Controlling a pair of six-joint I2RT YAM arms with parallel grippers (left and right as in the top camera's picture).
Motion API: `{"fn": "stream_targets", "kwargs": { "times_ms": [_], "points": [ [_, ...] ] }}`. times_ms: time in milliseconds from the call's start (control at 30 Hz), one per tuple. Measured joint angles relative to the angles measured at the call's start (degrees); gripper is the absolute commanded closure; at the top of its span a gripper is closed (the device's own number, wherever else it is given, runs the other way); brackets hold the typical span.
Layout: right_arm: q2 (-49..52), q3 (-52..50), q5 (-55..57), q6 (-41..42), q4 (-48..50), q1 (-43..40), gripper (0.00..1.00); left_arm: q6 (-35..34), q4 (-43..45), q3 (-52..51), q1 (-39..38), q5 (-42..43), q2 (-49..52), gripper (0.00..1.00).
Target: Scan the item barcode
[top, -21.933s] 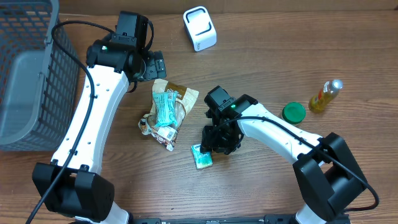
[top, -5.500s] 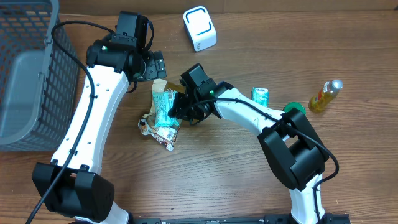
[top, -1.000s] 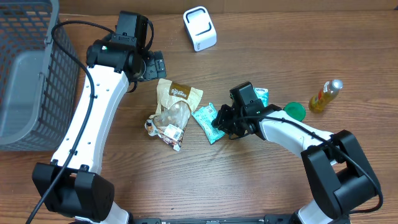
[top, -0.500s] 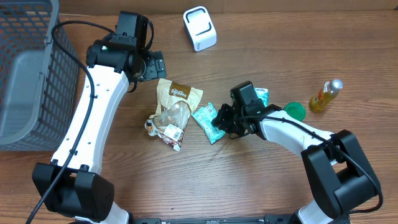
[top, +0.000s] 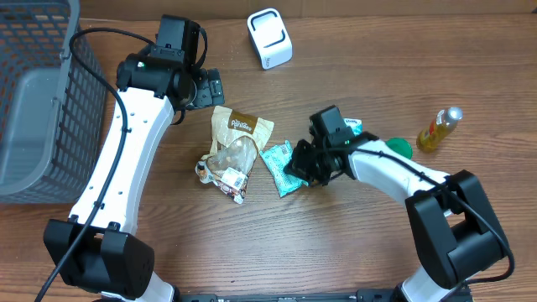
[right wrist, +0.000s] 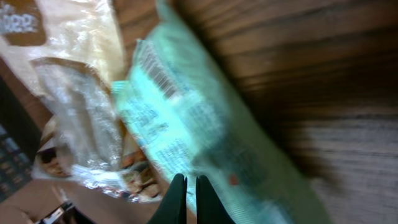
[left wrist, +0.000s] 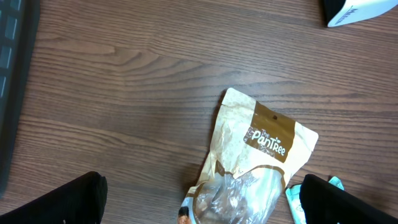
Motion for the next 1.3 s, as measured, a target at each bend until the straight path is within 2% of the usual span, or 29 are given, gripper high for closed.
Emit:
{"fn": "stream_targets", "kwargs": {
  "times_ms": [133, 267, 500, 600, 767, 933, 1100, 1133, 1267, 1300],
  "points": [
    [-1.14, 5.46, -1.05, -1.88, -2.71, -0.44, 0.96, -0.02, 0.0, 0.0, 0.0, 0.0, 0.0, 0.0],
    [-2.58, 6.01, -0.63, -2.75, -3.19, 0.52, 0.96, 0.0, 0.0, 0.0, 0.0, 0.0, 0.0, 0.0],
    [0.07, -0.57, 4.46, -0.2, 0.26, 6.32, 0.96, 0.0, 0.0, 0.0, 0.0, 0.0, 0.0, 0.0],
    [1.97, -3.13, 4.55, 2.4, 4.44, 8.68, 0.96, 0.0, 0.0, 0.0, 0.0, 0.0, 0.0, 0.0],
    [2.86, -3.8, 3.5, 4.96, 4.17, 9.35, 0.96, 0.0, 0.0, 0.0, 0.0, 0.0, 0.0, 0.0],
    [2.78, -0.07, 4.42, 3.17, -3.74, 8.55, 0.95, 0.0, 0.0, 0.0, 0.0, 0.0, 0.0, 0.0],
    [1.33, 9.94, 5.95, -2.54, -13.44, 6.84, 0.9, 0.0, 0.0, 0.0, 0.0, 0.0, 0.0, 0.0],
    [0.79, 11.61, 6.49, -3.41, -14.86, 6.49, 0.88, 0.0, 0.0, 0.0, 0.0, 0.0, 0.0, 0.0],
    [-1.55, 14.75, 10.97, -5.27, -20.04, 4.39, 0.56, 0.0, 0.0, 0.0, 0.0, 0.0, 0.0, 0.0],
    [-1.7, 14.73, 12.11, -5.64, -21.07, 3.85, 0.51, 0.0, -0.02, 0.0, 0.0, 0.0, 0.0, 0.0]
  ]
}}
